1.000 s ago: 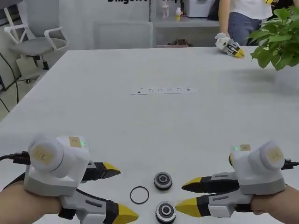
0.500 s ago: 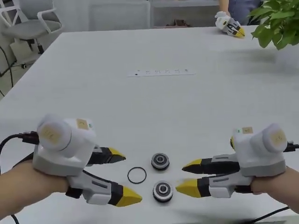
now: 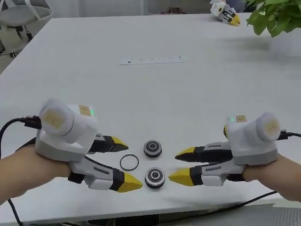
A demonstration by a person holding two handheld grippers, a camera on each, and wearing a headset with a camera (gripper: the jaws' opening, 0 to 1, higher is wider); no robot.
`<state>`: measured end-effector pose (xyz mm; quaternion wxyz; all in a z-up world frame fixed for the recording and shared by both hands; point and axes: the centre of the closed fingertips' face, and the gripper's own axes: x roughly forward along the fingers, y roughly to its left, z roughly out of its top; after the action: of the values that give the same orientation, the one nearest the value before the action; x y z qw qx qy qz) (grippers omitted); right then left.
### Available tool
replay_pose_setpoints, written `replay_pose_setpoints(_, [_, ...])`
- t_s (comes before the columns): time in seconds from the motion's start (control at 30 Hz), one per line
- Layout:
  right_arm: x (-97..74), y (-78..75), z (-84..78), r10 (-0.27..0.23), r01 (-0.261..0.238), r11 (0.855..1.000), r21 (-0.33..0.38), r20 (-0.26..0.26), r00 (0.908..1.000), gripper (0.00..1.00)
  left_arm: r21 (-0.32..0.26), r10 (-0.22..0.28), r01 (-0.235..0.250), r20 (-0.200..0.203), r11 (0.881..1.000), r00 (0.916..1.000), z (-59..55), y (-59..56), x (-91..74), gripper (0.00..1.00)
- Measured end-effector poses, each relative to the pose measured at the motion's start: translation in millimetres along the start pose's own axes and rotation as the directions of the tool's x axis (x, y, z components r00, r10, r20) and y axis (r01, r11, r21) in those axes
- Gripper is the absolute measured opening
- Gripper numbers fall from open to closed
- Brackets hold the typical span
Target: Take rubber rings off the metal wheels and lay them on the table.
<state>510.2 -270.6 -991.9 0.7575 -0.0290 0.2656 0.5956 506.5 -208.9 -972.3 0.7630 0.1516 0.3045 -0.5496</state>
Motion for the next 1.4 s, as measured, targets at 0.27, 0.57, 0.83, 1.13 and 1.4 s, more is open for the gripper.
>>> replay_pose_setpoints(0.27, [7.6, 2.3, -3.5, 0.015, -0.016, 1.0, -0.026, -0.013, 0.9998, 0.34, 0.022, -0.024, 0.024, -0.032, 0.999, 0.9992, -3.5, -3.8, 9.4, 0.51])
replay_pose_setpoints(0.57, [15.5, 4.3, -7.8, 0.036, -0.039, 0.996, -0.077, -0.037, 0.9987, 0.31, 0.056, -0.062, 0.065, -0.061, 0.996, 0.9962, -4.2, -4.3, 26.6, 0.38])
replay_pose_setpoints(0.83, [19.6, 8.6, -12.9, 0.046, -0.051, 0.994, -0.101, -0.054, 0.9975, 0.3, 0.075, -0.086, 0.091, -0.066, 0.993, 0.9941, -1.6, -11.4, 38.2, 0.28])
replay_pose_setpoints(1.13, [22.1, 10.2, -14.2, 0.05, -0.056, 0.992, -0.114, -0.062, 0.9968, 0.3, 0.117, -0.077, 0.086, -0.076, 0.989, 0.9942, -3.6, -14.2, 46.4, 0.19])
replay_pose_setpoints(1.4, [25.8, 9.0, -15.2, 0.049, -0.057, 0.99, -0.127, -0.066, 0.9966, 0.3, 0.185, -0.04, 0.054, -0.082, 0.981, 0.9958, -3.4, -12.6, 49.1, 0.14])
